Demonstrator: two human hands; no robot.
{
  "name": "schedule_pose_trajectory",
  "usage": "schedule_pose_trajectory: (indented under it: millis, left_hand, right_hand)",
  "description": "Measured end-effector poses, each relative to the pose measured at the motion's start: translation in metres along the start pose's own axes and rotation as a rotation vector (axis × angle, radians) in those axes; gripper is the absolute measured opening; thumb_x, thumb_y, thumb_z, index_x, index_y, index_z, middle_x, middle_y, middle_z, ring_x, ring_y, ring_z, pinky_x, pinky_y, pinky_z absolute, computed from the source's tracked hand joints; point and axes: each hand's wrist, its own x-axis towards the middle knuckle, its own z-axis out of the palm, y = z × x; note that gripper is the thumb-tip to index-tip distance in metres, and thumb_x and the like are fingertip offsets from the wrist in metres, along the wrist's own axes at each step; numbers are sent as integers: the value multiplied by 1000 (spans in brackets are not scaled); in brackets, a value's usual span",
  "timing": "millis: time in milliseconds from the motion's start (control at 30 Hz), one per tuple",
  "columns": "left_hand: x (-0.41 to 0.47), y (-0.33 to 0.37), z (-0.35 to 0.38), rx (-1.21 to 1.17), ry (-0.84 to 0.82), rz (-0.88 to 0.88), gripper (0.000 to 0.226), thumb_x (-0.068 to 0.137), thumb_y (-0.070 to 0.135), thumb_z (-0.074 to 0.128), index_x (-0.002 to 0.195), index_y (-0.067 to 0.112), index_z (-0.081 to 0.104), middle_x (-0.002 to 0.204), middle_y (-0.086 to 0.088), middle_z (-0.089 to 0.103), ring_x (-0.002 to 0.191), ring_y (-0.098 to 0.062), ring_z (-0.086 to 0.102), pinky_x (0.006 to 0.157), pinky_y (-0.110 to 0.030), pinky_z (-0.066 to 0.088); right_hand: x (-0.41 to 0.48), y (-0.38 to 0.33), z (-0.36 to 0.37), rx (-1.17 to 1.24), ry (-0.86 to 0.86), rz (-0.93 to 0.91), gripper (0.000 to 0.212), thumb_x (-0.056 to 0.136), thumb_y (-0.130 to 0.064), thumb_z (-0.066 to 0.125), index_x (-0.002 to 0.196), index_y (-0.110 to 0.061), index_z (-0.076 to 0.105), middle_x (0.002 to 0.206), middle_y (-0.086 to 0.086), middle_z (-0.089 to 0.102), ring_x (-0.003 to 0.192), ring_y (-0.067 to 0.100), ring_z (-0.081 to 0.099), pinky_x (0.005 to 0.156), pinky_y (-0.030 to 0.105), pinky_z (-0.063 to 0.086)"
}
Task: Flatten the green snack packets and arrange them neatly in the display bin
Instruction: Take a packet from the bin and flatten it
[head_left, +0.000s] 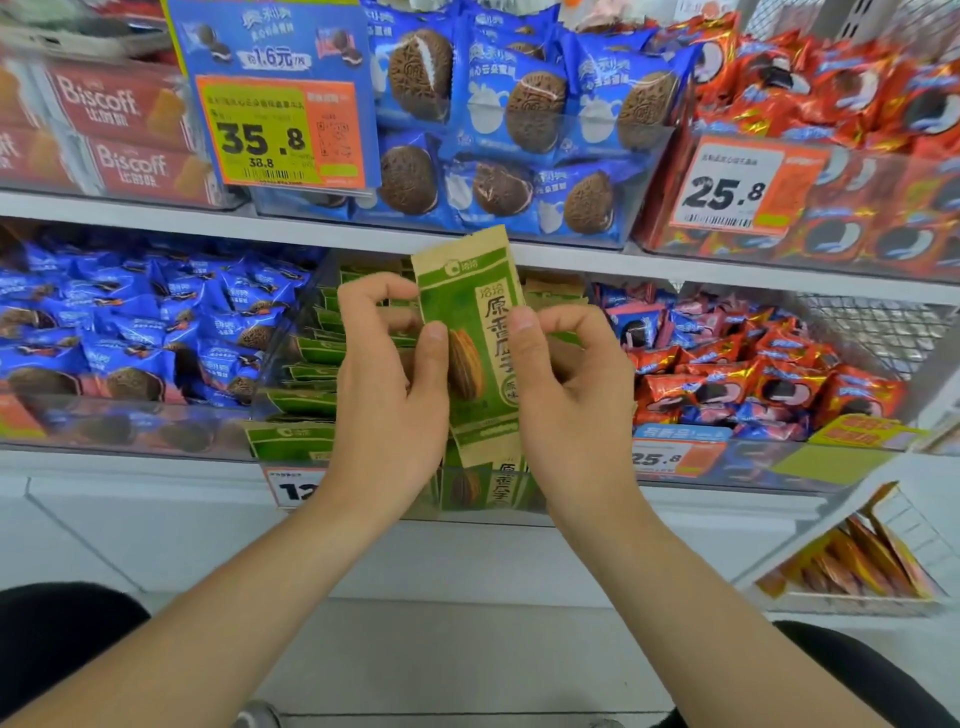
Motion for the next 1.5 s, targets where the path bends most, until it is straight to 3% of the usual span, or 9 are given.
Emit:
schedule_pose_trajectory:
  millis: [100, 433, 567, 733, 933, 1100, 1267, 1433, 1500]
  left_hand:
    - [3, 3, 0, -7, -24, -61, 7, 109, 21, 58, 114, 18, 55, 100, 3, 65, 83, -12, 63, 69, -34, 51]
    - [-4, 23, -6, -40, -39, -126, 55, 94, 60, 71, 92, 9, 52, 72, 5, 49, 67, -16, 46, 64, -36, 41]
    - [-4, 31, -7, -23, -3, -98, 40, 98, 45, 72, 88, 9, 56, 85, -5, 66, 81, -27, 61, 75, -46, 53]
    - [-3, 31, -8, -89, -64, -85, 27, 101, 28, 62, 79, 12, 59, 67, 10, 56, 65, -9, 50, 62, -29, 41]
    - [-2, 23, -12, -103, -216, -25, 29, 105, 14, 54, 77, 17, 58, 69, 3, 49, 66, -17, 45, 63, -41, 39]
    - [-4, 23, -11, -110, -303, -15, 28, 109, 9, 53, 83, 14, 58, 68, 9, 50, 62, -6, 46, 59, -23, 38]
    - [-5, 25, -8, -93, -295, 12, 28, 110, 8, 50, 83, 15, 55, 67, 12, 49, 61, -4, 44, 60, -17, 37]
    - [4, 17, -11, -233, -138, -63, 28, 110, 21, 47, 83, 25, 56, 82, -8, 57, 77, -32, 51, 75, -55, 51]
    - [6, 17, -10, -353, -43, -158, 28, 106, 26, 46, 80, 29, 56, 82, -13, 54, 77, -34, 47, 75, -54, 46]
  right_hand:
    - [2, 3, -2, -63, -19, -77, 17, 99, -19, 75, 90, -6, 69, 80, 8, 78, 77, 31, 76, 69, 54, 60]
    - [2, -6, -19, -468, -164, -346, 10, 96, -21, 75, 96, -17, 66, 62, -9, 70, 52, 15, 64, 55, 44, 53]
    - [2, -14, -21, -508, -217, -249, 40, 92, -29, 81, 129, -30, 65, 66, -16, 75, 63, 7, 72, 71, 41, 60]
    - [10, -24, -26, -271, -355, 19, 18, 89, -30, 85, 104, -21, 81, 75, -2, 79, 73, 14, 78, 70, 33, 64]
    - [12, -22, -29, -84, -339, 197, 14, 99, -22, 74, 99, -11, 83, 91, 12, 81, 91, 39, 76, 84, 58, 64]
    - [7, -13, -23, -105, -212, 125, 45, 99, -34, 72, 78, 5, 69, 81, 37, 64, 74, 54, 63, 71, 67, 55]
    - [6, -17, -25, 48, -239, 278, 36, 103, -25, 69, 93, 8, 74, 94, 32, 74, 85, 48, 72, 75, 48, 66]
    - [6, -22, -27, -143, -416, 167, 18, 93, -28, 81, 103, -14, 76, 100, 6, 79, 95, 22, 74, 82, 32, 61]
    - [0, -23, -23, -151, -511, 191, 21, 95, -25, 79, 111, -17, 67, 109, 4, 76, 98, 21, 74, 87, 35, 63]
